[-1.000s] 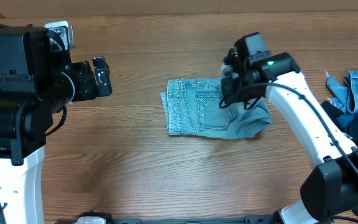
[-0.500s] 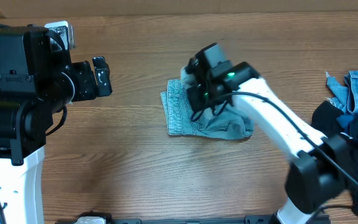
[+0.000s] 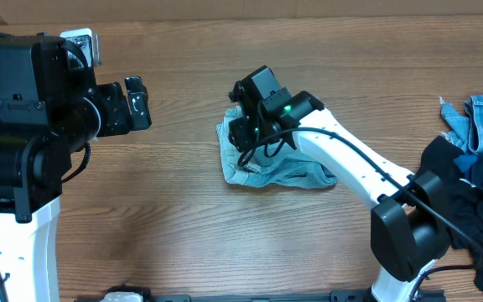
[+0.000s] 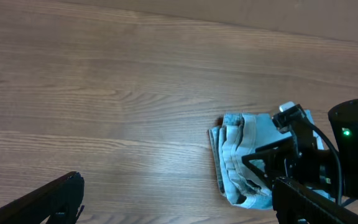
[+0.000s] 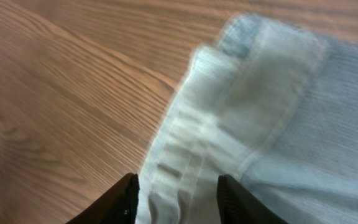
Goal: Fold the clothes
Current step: 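Fold the held right end leftward over the shorts with the right gripper, then release the folded end and raise the right gripper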
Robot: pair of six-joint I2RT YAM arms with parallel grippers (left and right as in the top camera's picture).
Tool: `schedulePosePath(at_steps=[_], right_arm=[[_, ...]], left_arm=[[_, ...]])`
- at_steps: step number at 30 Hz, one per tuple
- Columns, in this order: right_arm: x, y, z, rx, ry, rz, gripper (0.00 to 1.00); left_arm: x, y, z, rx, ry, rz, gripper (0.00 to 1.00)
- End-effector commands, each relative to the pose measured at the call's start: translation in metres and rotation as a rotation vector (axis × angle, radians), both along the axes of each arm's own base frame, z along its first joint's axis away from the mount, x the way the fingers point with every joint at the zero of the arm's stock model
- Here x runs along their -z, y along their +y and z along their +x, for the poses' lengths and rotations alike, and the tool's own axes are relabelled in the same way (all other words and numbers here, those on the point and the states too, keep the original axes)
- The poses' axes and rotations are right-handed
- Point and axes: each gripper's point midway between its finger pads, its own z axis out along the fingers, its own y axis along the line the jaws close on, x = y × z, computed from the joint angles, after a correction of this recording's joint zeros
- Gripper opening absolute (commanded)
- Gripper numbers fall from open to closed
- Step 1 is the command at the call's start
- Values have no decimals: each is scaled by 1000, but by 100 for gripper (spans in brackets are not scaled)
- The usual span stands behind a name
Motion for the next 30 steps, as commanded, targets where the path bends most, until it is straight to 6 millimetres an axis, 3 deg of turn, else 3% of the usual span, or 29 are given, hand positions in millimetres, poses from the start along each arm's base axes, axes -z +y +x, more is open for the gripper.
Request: schedulePosePath(at_steps=[1, 3, 5, 8, 11, 12, 14, 16, 17, 19, 22, 25, 27, 30], right_arm=[[-13, -39, 19, 167, 46, -18, 25], [-31, -77, 33, 332, 108, -14, 16], [-47, -115, 38, 420, 159, -23, 14], [-33, -164, 12, 513, 317, -113, 13], [1, -172, -9, 486, 391, -163, 14], [24, -173, -22, 474, 427, -184, 14], [60, -173, -50, 456, 494, -218, 14], [94, -170, -91, 420, 591, -242, 13], [106, -170, -107, 406, 616, -257, 11], [110, -168, -108, 398, 606, -255, 10], [81, -158, -72, 399, 516, -207, 9], [23, -147, -33, 328, 382, -162, 10], [-3, -144, -21, 327, 336, -149, 10], [-27, -140, -6, 330, 276, -121, 10]], left_arm=[[-1, 1, 0, -5, -1, -5, 100], [-1, 1, 0, -5, -1, -5, 100], [-1, 1, 0, -5, -1, -5, 100], [-1, 1, 0, -5, -1, -5, 100], [-1, 1, 0, -5, -1, -5, 100], [-1, 1, 0, -5, -1, -5, 100], [-1, 1, 0, -5, -1, -5, 100], [-1, 1, 0, -5, -1, -6, 100], [-1, 1, 0, -5, -1, -5, 100], [-1, 1, 0, -5, -1, -5, 100], [-1, 1, 0, -5, -1, -5, 100], [-1, 1, 0, -5, -1, -5, 100], [-1, 1, 0, -5, -1, -6, 100], [-1, 1, 0, -5, -1, -6, 100]])
